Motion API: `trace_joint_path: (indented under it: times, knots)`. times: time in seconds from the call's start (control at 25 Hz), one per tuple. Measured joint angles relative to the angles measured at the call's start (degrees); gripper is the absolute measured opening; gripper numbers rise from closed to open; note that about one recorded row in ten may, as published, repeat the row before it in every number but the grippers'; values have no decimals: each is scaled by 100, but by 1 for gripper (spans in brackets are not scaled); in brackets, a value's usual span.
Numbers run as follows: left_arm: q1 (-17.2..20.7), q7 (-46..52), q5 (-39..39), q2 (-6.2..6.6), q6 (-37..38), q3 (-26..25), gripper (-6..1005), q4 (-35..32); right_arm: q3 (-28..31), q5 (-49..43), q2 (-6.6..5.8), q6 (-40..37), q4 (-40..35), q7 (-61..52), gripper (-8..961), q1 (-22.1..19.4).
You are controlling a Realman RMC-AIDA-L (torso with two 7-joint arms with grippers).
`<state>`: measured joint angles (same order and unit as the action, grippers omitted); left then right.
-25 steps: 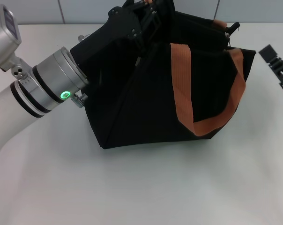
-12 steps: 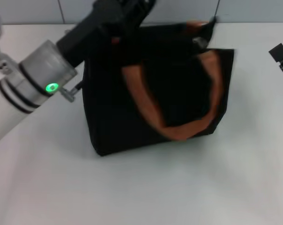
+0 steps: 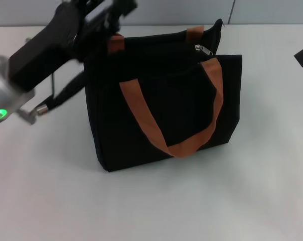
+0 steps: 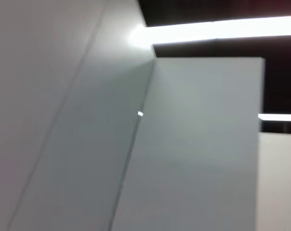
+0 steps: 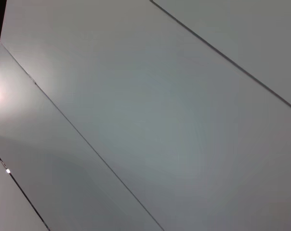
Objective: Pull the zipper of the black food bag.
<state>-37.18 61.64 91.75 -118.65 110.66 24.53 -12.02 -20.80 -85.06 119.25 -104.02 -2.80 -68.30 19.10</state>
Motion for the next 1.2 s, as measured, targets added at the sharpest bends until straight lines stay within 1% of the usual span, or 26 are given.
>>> trace_joint_path:
  times: [0.16,0.2,0.24,0.28,0.36,0.4,0.44,0.48,0.52,0.56,0.6,0.64,0.72,0.8,0.84,0.92,1.0,1.2]
  knots:
    - [560,52,-19,17,350,452,689,-656,-9,0,1,-1,-8,-4,845,3]
    - [846,64,-38,22,369,773,722,-993,-11,0,2,-11,-16,-3,845,6]
    - [846,64,-38,22,369,773,754,-993,-12,0,3,-18,-28,13,845,5]
    - [981,48,-39,26,371,913,787,-1113,-16,0,7,-32,-55,59,845,4]
    - [1275,-85,-40,35,374,1199,792,-1363,-42,0,11,-70,-82,159,845,9]
    - [1560,-424,-40,39,376,1464,794,-1533,-166,-3,16,-207,-112,494,845,40]
    - [1560,-424,-40,39,376,1464,796,-1533,-277,-6,16,-304,-126,730,845,63]
    - [1747,-853,-18,40,369,1695,799,-1580,-441,-15,15,-414,-160,1072,845,99]
    - [1747,-853,-18,40,369,1695,801,-1580,-441,-15,15,-414,-160,1072,845,99]
    - [1828,-1103,13,39,345,1851,804,-1581,-601,-48,14,-472,-214,1337,845,123]
    - [1915,-1531,113,38,245,2163,806,-1563,-1079,-230,6,-576,-438,2105,845,176]
    - [1915,-1531,113,38,245,2163,808,-1563,-1079,-230,6,-576,-438,2105,845,176]
    - [1979,-1757,269,33,198,2345,813,-1557,-1461,-496,3,-577,-706,2608,845,185]
    - [2014,-1784,454,29,268,2502,813,-1566,-1759,-889,2,-570,-988,2814,844,195]
    - [2014,-1784,454,29,268,2502,813,-1566,-1759,-889,2,-570,-988,2814,844,195]
    - [2029,-1815,494,25,160,2599,813,-1515,-1965,-1228,1,-567,-1140,2819,844,230]
    - [2039,-1839,516,23,35,2602,813,-1455,-2219,-1776,1,-452,-1253,2833,844,325]
    - [1999,-1814,793,30,-25,2609,813,-1415,-2256,-2163,1,-213,-1262,2839,844,352]
